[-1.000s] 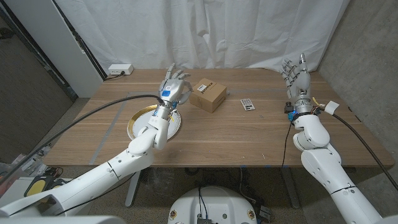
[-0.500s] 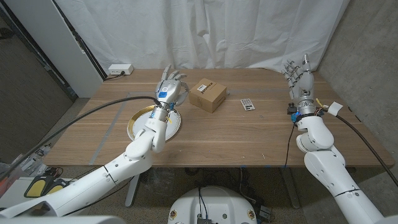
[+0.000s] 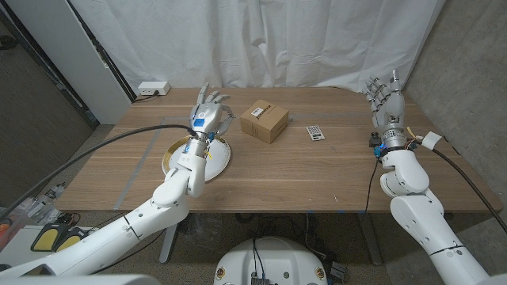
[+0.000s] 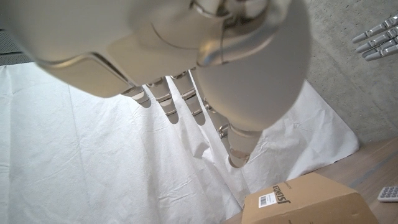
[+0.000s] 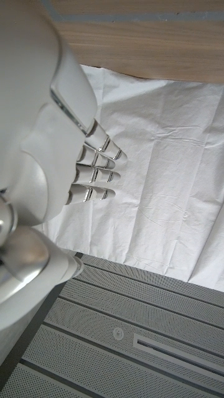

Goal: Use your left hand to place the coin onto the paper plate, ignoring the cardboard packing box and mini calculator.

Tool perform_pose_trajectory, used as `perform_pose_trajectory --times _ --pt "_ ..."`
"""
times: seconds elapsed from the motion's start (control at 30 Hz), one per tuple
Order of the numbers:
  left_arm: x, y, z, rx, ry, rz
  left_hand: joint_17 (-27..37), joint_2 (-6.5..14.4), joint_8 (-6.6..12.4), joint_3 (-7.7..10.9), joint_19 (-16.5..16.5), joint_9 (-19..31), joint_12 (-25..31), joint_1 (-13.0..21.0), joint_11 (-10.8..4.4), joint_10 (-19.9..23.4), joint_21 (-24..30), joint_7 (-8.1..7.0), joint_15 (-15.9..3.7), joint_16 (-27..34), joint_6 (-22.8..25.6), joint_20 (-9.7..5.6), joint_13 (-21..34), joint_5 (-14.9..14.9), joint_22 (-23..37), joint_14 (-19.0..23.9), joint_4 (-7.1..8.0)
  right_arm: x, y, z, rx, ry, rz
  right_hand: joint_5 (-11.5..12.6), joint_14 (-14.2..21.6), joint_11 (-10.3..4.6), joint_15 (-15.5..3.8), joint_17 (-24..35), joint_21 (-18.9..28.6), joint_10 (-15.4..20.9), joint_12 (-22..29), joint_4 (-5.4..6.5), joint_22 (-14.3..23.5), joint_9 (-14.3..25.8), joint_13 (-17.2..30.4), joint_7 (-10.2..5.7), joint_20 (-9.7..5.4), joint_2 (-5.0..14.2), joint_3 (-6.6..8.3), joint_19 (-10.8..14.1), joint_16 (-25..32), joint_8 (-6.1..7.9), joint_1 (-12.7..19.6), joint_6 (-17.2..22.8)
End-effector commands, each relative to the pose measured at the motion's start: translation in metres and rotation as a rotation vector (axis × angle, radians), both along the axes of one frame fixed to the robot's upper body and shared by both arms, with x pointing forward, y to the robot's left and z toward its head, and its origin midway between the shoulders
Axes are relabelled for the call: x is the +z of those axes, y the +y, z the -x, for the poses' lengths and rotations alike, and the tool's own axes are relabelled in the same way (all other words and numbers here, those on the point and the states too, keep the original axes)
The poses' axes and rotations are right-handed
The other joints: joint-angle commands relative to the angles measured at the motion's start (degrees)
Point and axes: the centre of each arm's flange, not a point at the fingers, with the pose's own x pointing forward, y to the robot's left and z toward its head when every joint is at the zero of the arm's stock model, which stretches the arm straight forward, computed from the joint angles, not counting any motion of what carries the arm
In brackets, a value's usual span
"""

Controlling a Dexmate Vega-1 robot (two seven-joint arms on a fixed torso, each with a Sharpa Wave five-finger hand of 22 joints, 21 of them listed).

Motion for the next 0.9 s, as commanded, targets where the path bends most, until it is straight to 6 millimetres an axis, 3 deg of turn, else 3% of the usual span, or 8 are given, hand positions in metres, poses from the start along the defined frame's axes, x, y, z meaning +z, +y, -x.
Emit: perform_pose_trajectory --times 0.03,0.43,0.9 --pt "-0.004 0.010 0.002 0.021 0.014 0.015 0.2 -0.3 5.89 0.50 0.3 1.8 -0.1 0.1 0.27 0.0 -0.1 3.70 -7.37 -0.3 7.7 -0.12 0.3 0.2 0.2 0.3 0.08 -0.003 0.000 0.002 -0.005 0.009 -0.001 0.2 0.4 0.01 0.06 0.2 0.0 0.4 0.1 -0.07 0.1 0.2 0.3 0.05 0.15 0.54 -0.29 0.4 0.0 -0.03 0.0 0.3" --pt "-0.007 0.018 0.010 0.052 0.017 0.031 0.2 -0.4 6.37 0.67 0.4 2.2 -0.4 0.0 0.27 0.0 -0.1 3.66 -7.41 -0.5 7.5 -0.18 0.3 0.2 0.2 0.4 0.10 0.000 0.002 -0.004 0.013 0.012 0.003 0.2 0.4 -0.04 0.10 0.2 0.0 0.4 0.1 -0.07 0.1 0.2 0.3 0.03 0.13 0.55 -0.35 0.4 0.0 -0.05 -0.1 0.3" --pt "-0.011 0.032 0.006 0.082 0.034 0.054 0.3 -0.4 6.83 0.91 0.5 2.4 -0.8 -0.2 0.24 -0.1 -0.1 3.62 -7.24 -0.7 7.2 0.00 0.3 0.2 0.2 0.4 0.18 0.003 0.001 -0.005 0.003 0.013 0.004 0.2 0.4 0.01 -0.02 0.2 0.0 0.4 0.1 -0.09 0.1 0.2 0.3 0.09 0.14 0.58 -0.38 0.4 0.0 -0.05 -0.1 0.4"
